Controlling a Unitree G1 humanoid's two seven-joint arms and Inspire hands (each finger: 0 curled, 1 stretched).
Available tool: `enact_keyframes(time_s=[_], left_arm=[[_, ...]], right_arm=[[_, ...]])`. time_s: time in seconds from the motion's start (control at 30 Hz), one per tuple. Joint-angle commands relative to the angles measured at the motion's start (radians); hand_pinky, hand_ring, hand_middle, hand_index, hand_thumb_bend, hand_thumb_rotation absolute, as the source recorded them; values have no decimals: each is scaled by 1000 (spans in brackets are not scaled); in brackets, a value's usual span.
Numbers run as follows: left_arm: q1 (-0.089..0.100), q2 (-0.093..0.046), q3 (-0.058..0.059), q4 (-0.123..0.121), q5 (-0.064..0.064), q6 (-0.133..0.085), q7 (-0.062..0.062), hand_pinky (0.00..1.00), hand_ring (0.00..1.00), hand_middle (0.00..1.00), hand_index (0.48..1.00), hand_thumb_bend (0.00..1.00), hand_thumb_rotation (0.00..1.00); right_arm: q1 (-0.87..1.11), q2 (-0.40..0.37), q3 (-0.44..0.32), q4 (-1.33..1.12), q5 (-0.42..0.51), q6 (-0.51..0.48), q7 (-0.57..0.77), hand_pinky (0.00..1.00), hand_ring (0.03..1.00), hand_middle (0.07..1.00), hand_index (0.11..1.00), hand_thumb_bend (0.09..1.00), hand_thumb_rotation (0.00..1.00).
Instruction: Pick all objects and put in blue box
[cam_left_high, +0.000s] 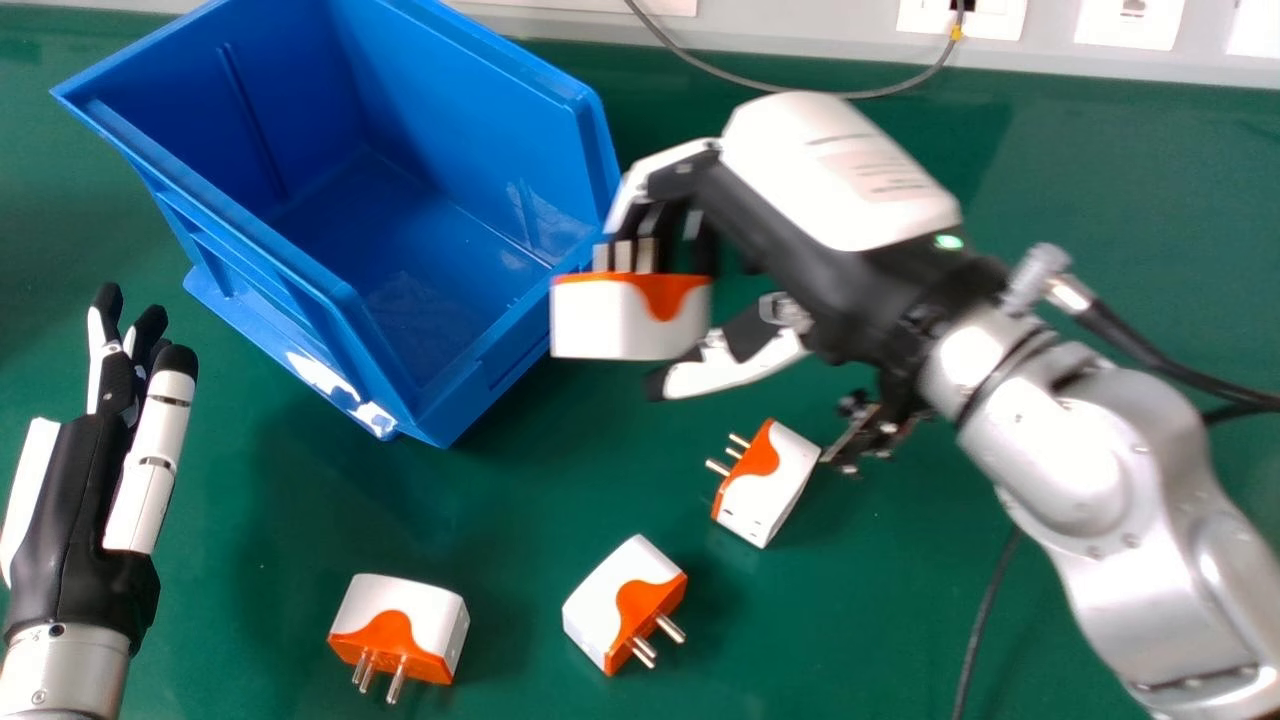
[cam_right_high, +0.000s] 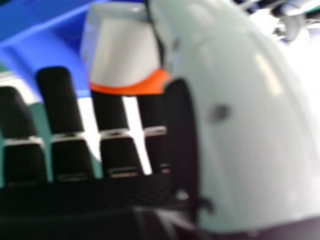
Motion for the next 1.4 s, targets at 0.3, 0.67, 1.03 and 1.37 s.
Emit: enact_keyframes(time_s=[0.3,0.67,1.03,1.37], left_arm=[[-36,4,-4,56,6,-60,-6,1000,1000,1000,1000,280,871],[-23,-1,-7,42,11,-68,-9,1000,1000,1000,1000,270,865],[3,-8,-13,11,21,-67,0,1000,1000,1000,1000,263,861],[28,-22,-24,-49,31,-48,17,1000,1000,1000,1000,279,861]], right_arm=[[-247,169,81,277,-53,-49,-62,305,420,518,557,485,0],[-491,295,106,629,-93,-40,-179,292,410,510,545,485,0],[-749,414,174,1075,-172,-35,-396,313,417,520,525,489,0],[-908,525,193,1372,-155,-53,-483,351,424,503,513,494,0]])
